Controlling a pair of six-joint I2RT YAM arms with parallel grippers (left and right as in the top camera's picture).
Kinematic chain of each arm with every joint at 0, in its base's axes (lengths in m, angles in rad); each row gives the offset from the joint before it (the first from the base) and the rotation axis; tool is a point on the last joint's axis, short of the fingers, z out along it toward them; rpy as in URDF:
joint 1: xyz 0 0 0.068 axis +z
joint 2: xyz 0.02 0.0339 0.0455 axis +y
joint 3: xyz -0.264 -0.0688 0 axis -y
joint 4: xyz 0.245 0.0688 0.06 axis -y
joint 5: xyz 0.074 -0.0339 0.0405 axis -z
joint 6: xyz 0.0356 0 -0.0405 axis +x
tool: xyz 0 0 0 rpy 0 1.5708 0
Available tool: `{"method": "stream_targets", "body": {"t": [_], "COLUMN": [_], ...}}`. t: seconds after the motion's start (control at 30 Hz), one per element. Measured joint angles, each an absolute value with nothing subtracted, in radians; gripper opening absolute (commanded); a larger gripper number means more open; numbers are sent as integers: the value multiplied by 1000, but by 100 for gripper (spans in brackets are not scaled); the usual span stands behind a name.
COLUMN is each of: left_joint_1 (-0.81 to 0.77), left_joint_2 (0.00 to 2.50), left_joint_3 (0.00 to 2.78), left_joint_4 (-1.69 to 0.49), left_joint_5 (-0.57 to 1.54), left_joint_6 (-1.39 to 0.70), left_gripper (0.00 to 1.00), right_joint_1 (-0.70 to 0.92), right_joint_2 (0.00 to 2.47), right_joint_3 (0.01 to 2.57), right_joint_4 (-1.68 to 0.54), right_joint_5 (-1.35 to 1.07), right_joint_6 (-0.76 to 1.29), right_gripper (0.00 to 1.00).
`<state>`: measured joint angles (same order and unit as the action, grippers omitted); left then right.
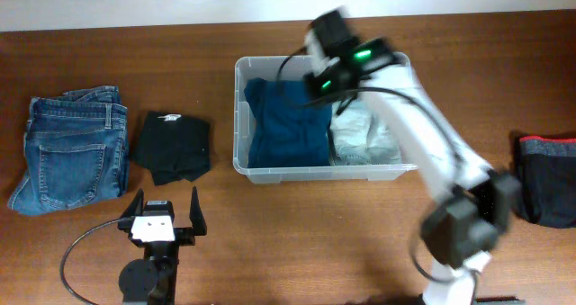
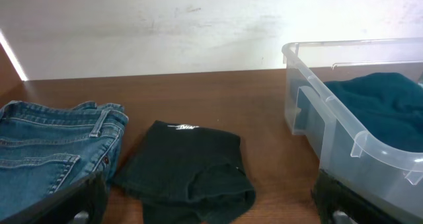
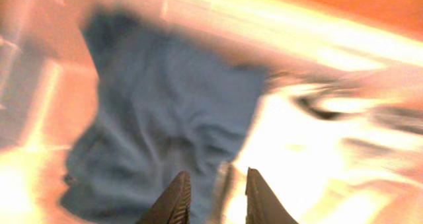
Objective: Pack container
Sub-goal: 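Move the right gripper right to the black red-trimmed garment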
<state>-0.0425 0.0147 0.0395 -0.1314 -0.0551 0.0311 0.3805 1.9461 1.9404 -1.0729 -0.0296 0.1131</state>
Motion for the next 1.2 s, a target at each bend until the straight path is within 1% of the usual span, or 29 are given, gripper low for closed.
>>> {"method": "stream_targets", "body": {"t": [0.13,0.17,0.23,0.3,0.4,0.43,0.53,0.7,0.73,0.83,0.93,1.0,1.03,1.2], "left_joint_1": [-43,-43,-43,-43,-43,-43,-43,-43,-43,-43,-43,-43,-43,-43], "left_joint_2": [15,15,15,15,15,15,15,15,15,15,15,15,15,15], "left_joint_3": [39,39,39,39,39,39,39,39,39,39,39,39,39,39], "left_joint_4": [-131,-131,-131,-131,-131,-131,-131,-131,-131,-131,-131,-131,-131,-131], "left_joint_5": [-55,-55,-55,-55,-55,-55,-55,-55,-55,-55,-55,-55,-55,-55], "left_joint_6": [31,31,31,31,31,31,31,31,31,31,31,31,31,31], "left_gripper": [99,99,99,99,99,99,100,99,99,99,99,100,99,100], "right_joint_1": [252,220,98,-28,-204,-265,-409,-624,-659,-731,-794,-829,-851,-939], "right_joint_2": [1744,1713,1631,1593,1596,1605,1633,1701,1718,1753,1788,1805,1812,1822], "right_joint_3": [1987,1991,2002,2005,2003,1998,1964,1858,1831,1766,1695,1651,1624,1552], "right_joint_4": [-1147,-1163,-1218,-1283,-1358,-1374,-1380,-1365,-1353,-1316,-1269,-1232,-1209,-1150], "right_joint_5": [-17,-15,-9,-2,3,4,-1,-43,-50,-58,-67,-70,-72,-76], "right_joint_6": [155,163,193,218,241,244,257,290,299,317,345,362,368,394], "right_gripper": [26,30,35,36,38,40,45,46,47,57,63,64,69,77]}}
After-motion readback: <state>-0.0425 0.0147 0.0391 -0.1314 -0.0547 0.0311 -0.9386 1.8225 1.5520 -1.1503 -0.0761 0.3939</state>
